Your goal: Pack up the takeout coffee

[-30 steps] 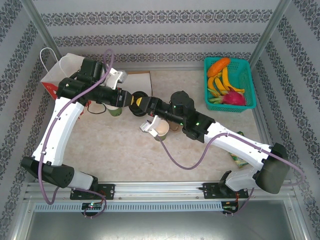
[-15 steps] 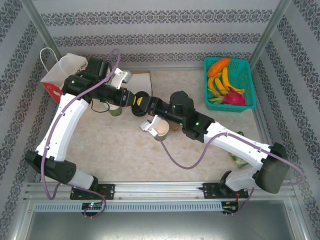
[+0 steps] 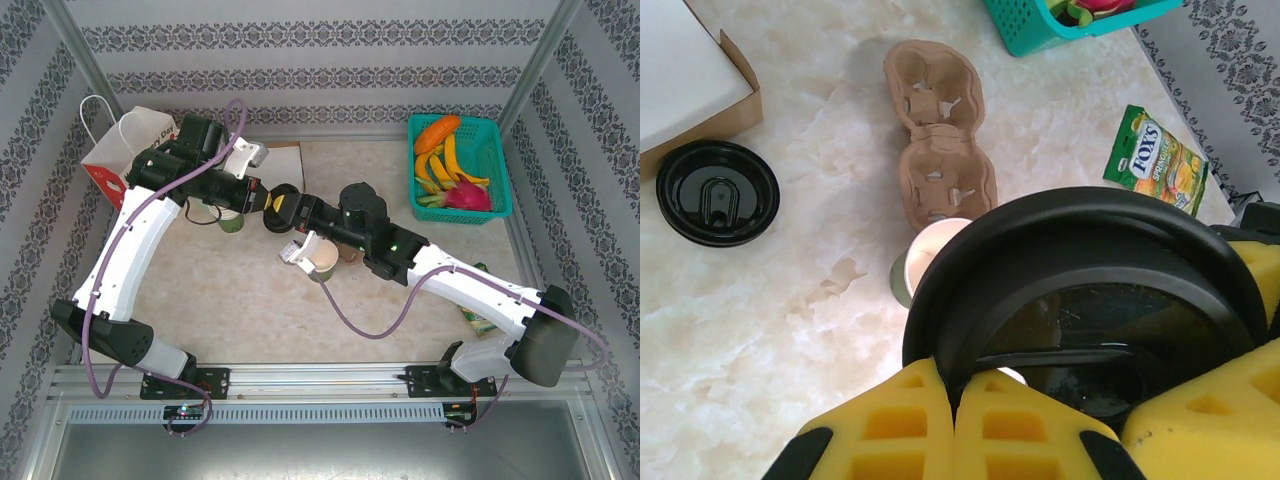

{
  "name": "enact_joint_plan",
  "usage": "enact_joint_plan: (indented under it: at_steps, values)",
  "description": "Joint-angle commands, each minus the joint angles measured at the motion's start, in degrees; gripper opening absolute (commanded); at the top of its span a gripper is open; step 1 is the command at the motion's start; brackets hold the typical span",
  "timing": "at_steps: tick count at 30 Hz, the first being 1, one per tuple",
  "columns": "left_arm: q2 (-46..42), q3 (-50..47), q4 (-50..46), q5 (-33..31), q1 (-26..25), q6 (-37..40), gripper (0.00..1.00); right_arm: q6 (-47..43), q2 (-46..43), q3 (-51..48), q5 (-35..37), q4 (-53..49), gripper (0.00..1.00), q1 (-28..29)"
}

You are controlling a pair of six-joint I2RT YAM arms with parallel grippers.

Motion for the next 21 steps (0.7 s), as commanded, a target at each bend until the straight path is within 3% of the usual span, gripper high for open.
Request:
enact_joint_plan:
  at_steps: [1, 4, 6, 7, 10, 14, 16, 21]
  values:
    - [-1.15, 1.5, 0.44, -3.23, -1.18, 0.79, 0.0, -12.24, 0.18, 0.42, 0.69, 0.99, 0.22, 0.89]
    - [-2.29, 0.88, 2.68, -9.07, -1.17, -1.28, 0.0, -5.59, 0.61, 3.66, 7.01, -5.41, 0.65, 1.95]
    - [-3.55, -0.58, 5.01, -14.22, -1.15, -2.87, 0.0, 6.44, 1.05, 7.09, 11.15, -11.29, 0.93, 2.5]
    - [-4.28, -1.36, 6.02, -16.21, -1.07, -3.49, 0.0, 10.77, 1.15, 7.13, 12.49, -11.35, 0.98, 2.5]
    - [-6.06, -3.22, 8.39, -21.15, -1.05, -5.06, 0.0, 19.72, 1.15, 2.41, 17.55, -3.82, 0.98, 2.71]
    - [-7.27, -3.97, 8.68, -24.37, -1.0, -5.37, 0.0, 36.86, 0.44, 0.49, 23.59, -5.16, 0.98, 2.78]
    - [-7.66, -5.28, 9.08, -25.34, -1.04, -6.13, 0.0, 49.46, -1.03, -0.17, 24.84, -4.67, 0.98, 2.52]
    - [-8.25, -11.12, 11.93, -25.58, -1.06, -10.35, 0.0, 96.08, -5.88, -0.88, 28.32, -4.61, 0.98, 0.22]
